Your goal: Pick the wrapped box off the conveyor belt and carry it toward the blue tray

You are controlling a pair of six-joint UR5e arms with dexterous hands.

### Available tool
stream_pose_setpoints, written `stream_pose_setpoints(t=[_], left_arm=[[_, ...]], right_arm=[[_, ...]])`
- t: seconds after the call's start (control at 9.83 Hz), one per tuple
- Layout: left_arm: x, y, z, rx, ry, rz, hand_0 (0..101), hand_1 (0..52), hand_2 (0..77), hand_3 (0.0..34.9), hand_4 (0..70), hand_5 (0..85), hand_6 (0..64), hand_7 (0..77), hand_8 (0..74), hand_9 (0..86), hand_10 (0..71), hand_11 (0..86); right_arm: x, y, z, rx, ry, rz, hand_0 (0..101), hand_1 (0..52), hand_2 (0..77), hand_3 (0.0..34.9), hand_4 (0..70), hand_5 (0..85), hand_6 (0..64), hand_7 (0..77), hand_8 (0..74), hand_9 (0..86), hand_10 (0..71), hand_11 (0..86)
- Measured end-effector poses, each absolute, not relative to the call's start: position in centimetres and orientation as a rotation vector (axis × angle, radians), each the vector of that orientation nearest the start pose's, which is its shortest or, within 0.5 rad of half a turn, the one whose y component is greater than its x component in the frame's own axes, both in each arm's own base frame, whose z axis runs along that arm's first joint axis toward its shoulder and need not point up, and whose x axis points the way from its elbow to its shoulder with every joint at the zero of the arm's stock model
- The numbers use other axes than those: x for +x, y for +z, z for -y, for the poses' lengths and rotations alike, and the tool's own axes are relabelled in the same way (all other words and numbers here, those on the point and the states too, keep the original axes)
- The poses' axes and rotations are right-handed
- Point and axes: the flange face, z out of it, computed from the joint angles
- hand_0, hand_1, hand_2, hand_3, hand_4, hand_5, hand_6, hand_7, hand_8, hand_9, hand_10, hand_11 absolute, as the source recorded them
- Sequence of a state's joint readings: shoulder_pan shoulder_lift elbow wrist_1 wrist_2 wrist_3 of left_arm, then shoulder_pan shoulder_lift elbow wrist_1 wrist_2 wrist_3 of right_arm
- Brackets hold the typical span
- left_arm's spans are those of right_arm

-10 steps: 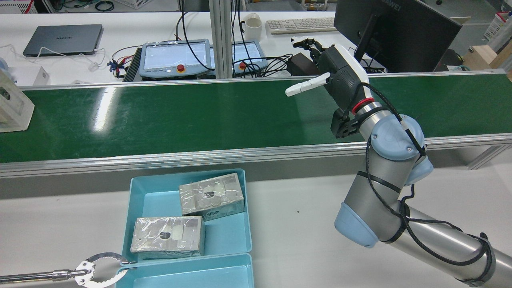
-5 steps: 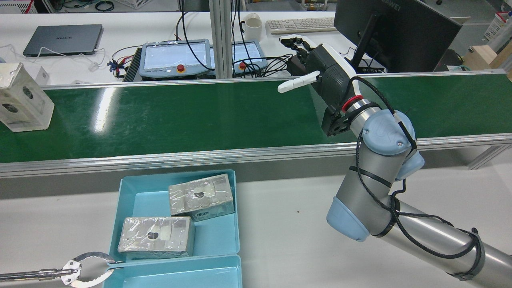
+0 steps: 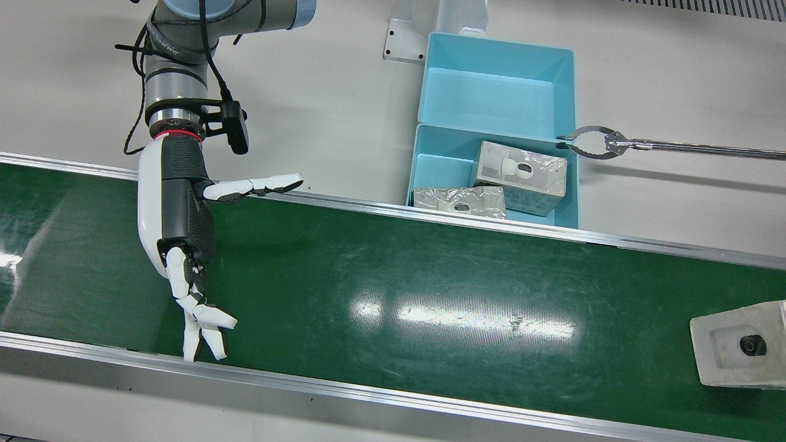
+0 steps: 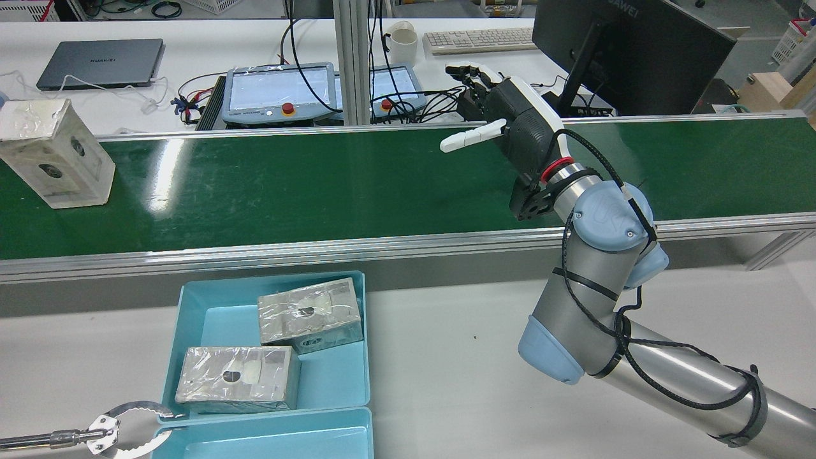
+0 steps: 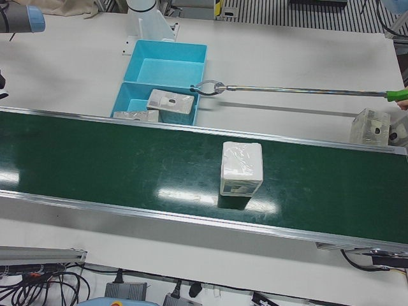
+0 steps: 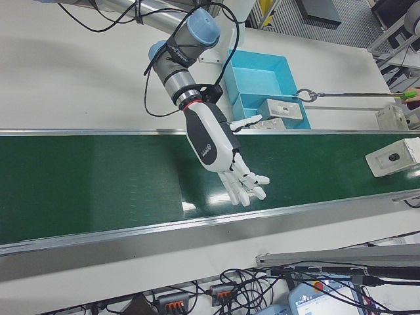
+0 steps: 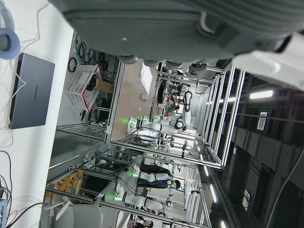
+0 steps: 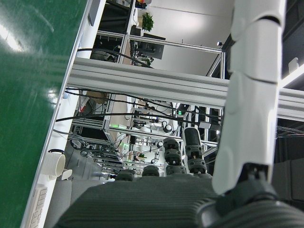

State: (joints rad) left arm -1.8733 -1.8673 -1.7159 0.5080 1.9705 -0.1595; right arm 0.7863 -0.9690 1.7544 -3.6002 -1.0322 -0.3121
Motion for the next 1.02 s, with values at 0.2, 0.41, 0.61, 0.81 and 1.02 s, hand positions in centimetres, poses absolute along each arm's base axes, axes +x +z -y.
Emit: stream_pose_setpoints(t=[0.2, 0.41, 0.61, 0.81, 1.02], left_arm=[[-25.82, 50.69, 50.99, -0.310, -2.334, -2.175, 0, 0.0, 0.5, 0.0, 0.0, 1.1, 0.0, 0.5, 0.5, 0.0, 0.5, 0.5], [-25.82, 50.69, 50.99, -0.310, -2.334, -2.175, 0, 0.0, 0.5, 0.0, 0.0, 1.1, 0.0, 0.5, 0.5, 0.0, 0.5, 0.5], [-25.82, 50.69, 50.99, -0.310, -2.334, -2.175, 0, 0.0, 0.5, 0.0, 0.0, 1.1, 0.0, 0.5, 0.5, 0.0, 0.5, 0.5], [-25.82, 50.69, 50.99, -0.310, -2.334, -2.175, 0, 0.0, 0.5, 0.0, 0.0, 1.1, 0.0, 0.0, 0.5, 0.0, 0.5, 0.5], [-25.82, 50.69, 50.99, -0.310, -2.334, -2.175, 0, 0.0, 0.5, 0.0, 0.0, 0.5, 0.0, 0.0, 0.5, 0.5, 0.0, 0.5]], right_arm=[[-31.67, 30.12, 57.69, 0.112, -1.996, -2.697, 48, 13.6, 6.5, 2.4, 0.0, 29.5, 2.7, 3.3, 0.0, 1.1, 0.0, 1.1], [-31.82, 30.04, 57.65, 0.114, -1.995, -2.699, 48, 13.1, 7.1, 2.8, 0.0, 29.5, 2.7, 3.3, 0.0, 1.1, 0.0, 1.1], [-32.14, 29.84, 57.51, 0.118, -1.992, -2.703, 48, 13.1, 7.1, 3.3, 0.0, 29.5, 2.7, 2.7, 0.0, 1.1, 0.0, 1.1], [-32.21, 29.87, 57.47, 0.119, -1.993, -2.703, 48, 13.1, 7.1, 5.3, 0.5, 26.2, 2.7, 2.7, 0.0, 1.6, 0.0, 1.1], [-32.27, 29.84, 57.47, 0.118, -1.993, -2.704, 48, 12.5, 6.0, 5.6, 0.5, 28.4, 2.7, 2.7, 0.5, 1.1, 0.0, 1.1]])
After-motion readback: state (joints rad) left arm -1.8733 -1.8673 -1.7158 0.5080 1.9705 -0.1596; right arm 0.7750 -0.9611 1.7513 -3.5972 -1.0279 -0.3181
